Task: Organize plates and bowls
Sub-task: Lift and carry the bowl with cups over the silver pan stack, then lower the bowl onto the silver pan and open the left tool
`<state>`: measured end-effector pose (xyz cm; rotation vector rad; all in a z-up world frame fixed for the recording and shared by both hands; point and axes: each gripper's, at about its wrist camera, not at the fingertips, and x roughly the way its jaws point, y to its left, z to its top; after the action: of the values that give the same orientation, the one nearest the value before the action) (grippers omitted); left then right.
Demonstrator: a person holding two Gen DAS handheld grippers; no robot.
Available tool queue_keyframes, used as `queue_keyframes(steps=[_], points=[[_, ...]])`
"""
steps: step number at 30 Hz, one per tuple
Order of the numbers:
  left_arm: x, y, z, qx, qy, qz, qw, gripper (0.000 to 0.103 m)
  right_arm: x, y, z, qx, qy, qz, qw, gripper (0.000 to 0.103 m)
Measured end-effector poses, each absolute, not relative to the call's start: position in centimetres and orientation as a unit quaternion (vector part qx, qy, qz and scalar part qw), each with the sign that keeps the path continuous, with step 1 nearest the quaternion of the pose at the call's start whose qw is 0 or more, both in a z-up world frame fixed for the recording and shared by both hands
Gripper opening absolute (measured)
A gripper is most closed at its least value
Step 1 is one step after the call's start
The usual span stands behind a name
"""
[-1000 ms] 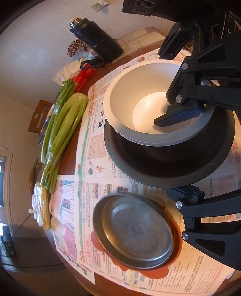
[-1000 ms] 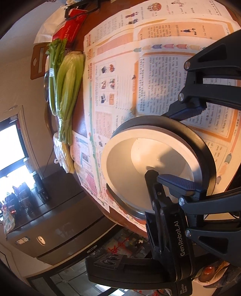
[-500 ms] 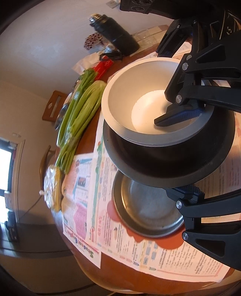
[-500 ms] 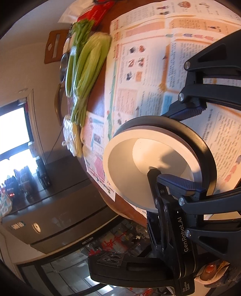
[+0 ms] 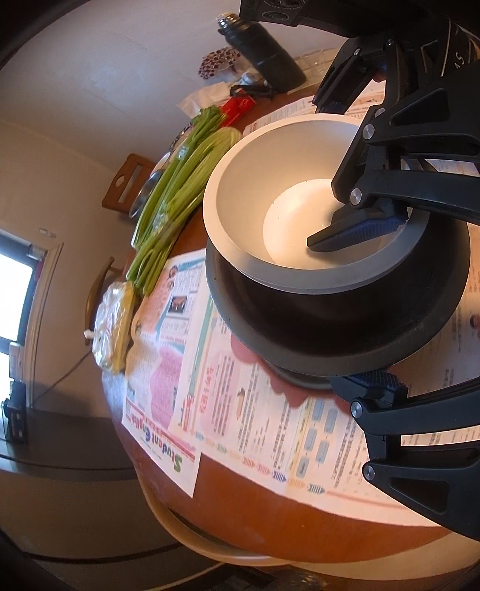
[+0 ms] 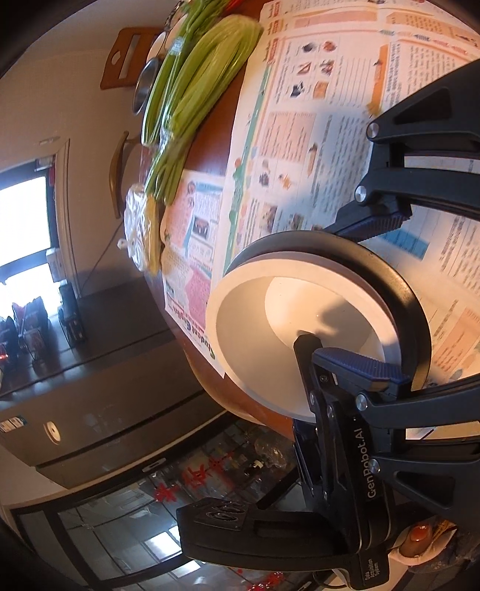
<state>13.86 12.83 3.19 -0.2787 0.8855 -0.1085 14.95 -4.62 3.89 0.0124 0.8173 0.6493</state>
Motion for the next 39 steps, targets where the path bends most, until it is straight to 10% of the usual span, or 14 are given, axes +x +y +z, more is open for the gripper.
queue_keyframes(steps=[39], points=[[14.9, 15.3, -0.1, -0.121, 0.437, -0.012, 0.891, 0.058, 15.7, -1.5, 1.1, -0.004, 0.421, 0.297, 0.857, 0.056]])
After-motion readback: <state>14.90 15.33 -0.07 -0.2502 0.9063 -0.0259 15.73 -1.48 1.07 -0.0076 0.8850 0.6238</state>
